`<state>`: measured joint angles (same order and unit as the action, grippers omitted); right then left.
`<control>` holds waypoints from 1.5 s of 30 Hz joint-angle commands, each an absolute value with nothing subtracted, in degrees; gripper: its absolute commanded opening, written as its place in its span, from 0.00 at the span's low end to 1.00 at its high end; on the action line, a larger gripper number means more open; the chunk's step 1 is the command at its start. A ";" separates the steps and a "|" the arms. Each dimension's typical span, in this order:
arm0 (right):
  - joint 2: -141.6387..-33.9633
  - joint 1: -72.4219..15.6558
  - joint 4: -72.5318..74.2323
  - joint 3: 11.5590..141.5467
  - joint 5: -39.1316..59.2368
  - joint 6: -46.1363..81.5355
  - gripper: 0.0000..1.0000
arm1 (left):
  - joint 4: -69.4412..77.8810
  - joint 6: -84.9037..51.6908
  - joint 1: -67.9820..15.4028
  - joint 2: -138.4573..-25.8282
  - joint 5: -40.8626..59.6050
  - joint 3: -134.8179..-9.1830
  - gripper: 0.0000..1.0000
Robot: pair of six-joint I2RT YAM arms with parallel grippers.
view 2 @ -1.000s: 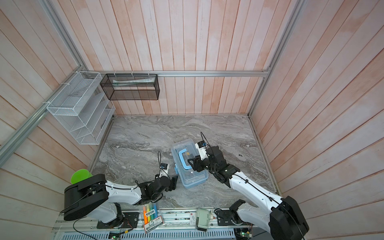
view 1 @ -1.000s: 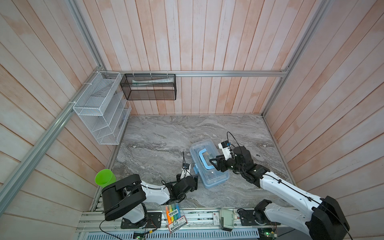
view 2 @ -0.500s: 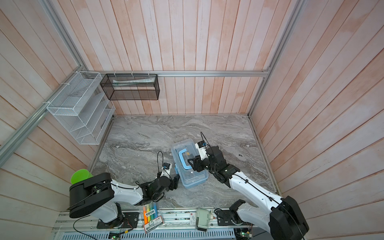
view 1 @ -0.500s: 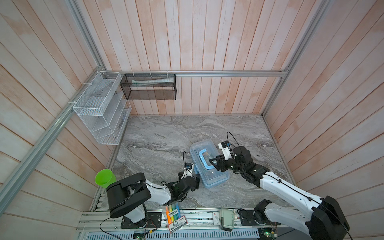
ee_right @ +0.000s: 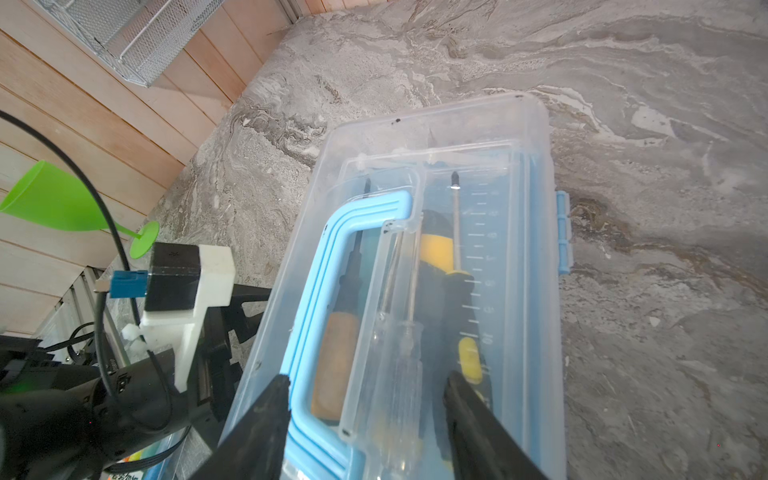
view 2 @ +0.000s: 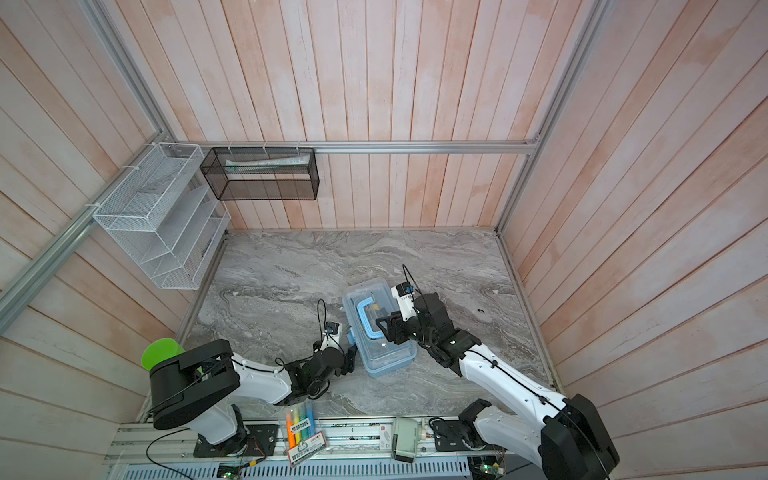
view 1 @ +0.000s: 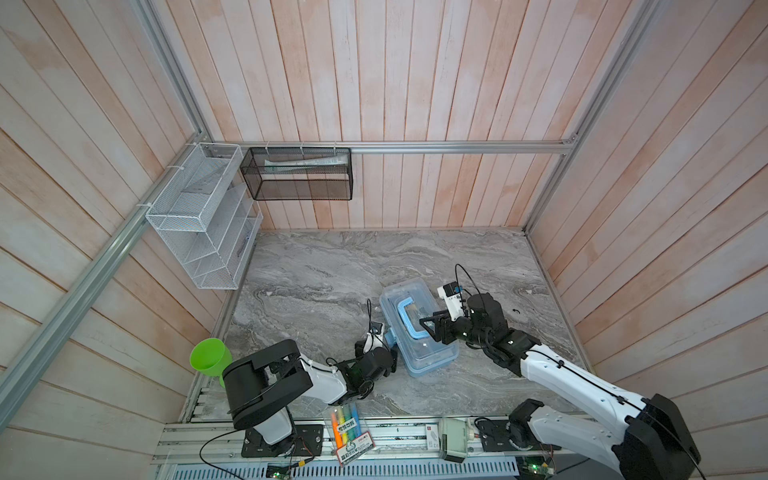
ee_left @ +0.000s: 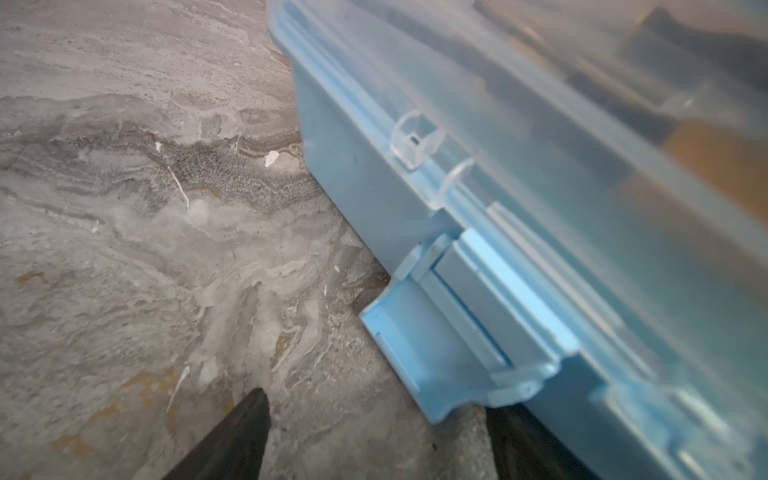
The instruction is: Pack the tool kit
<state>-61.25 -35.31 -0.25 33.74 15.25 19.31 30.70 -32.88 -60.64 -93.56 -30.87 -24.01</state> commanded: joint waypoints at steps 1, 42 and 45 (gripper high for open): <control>-62.16 -35.00 -6.77 31.90 14.16 20.14 0.61 | 27.52 -36.03 -59.06 -92.76 -37.61 -24.72 0.83; -60.49 -34.98 -5.41 30.58 15.37 20.43 0.61 | 56.97 -58.06 -55.20 -87.42 -15.99 -12.82 0.55; -60.03 -35.00 -5.45 30.29 15.47 20.65 0.61 | 60.62 -59.30 -53.05 -88.06 -15.22 -11.15 0.54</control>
